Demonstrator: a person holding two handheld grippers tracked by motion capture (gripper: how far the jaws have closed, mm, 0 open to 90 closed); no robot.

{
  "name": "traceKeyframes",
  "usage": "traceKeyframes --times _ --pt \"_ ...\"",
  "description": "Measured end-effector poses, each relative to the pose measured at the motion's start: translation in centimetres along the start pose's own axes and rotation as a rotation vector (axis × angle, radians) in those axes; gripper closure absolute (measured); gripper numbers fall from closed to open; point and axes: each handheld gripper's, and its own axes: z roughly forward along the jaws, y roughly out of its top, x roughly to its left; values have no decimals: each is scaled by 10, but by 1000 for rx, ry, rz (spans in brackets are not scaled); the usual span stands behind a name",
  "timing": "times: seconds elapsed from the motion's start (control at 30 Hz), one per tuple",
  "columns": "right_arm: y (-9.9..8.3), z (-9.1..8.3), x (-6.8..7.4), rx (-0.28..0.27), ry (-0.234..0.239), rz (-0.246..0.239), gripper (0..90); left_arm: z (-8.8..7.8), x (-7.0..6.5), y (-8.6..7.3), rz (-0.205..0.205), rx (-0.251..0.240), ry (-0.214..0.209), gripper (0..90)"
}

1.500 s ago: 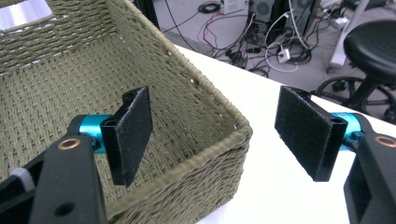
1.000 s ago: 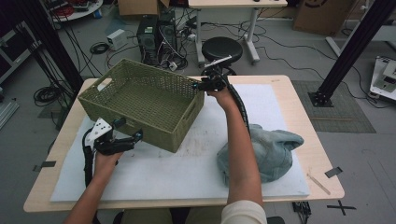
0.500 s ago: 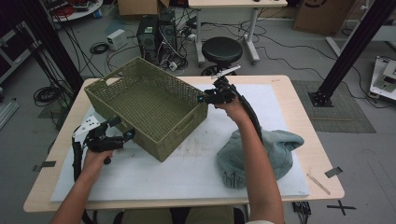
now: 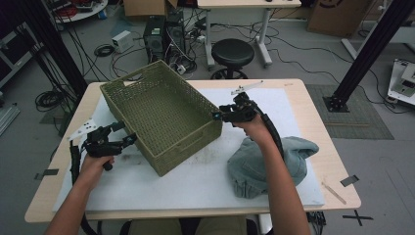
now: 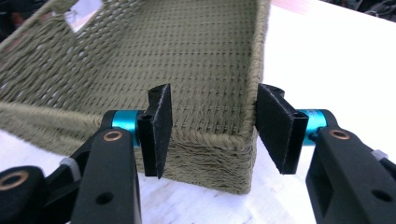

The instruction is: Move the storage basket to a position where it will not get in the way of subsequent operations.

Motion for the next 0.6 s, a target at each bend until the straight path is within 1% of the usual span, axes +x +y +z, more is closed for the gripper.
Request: traceKeyframes --times 0.1,0.2,0.23,0.33,0.4,0.43,0.53,0.6 --pt "-5 -4 9 -5 6 -11 485 -6 -2 3 7 -2 24 105" --pt "-8 -7 17 -8 7 -28 488 -11 -4 7 8 22 64 105" --pt "-9 -7 20 -10 6 -30 488 -13 -6 8 17 33 80 107" --pt "-13 -7 28 -21 5 -31 488 -20 -13 14 43 59 148 114" --pt "-15 -8 34 -27 7 -46 489 -26 -17 18 30 54 188 136" --pt "-16 -8 37 -25 10 -53 489 -29 -18 19 19 48 199 136" --pt "-20 -8 49 -26 1 -89 484 -37 -22 21 -14 34 208 136" --pt "-22 -7 56 -28 -9 -108 480 -40 -26 22 -20 32 217 136"
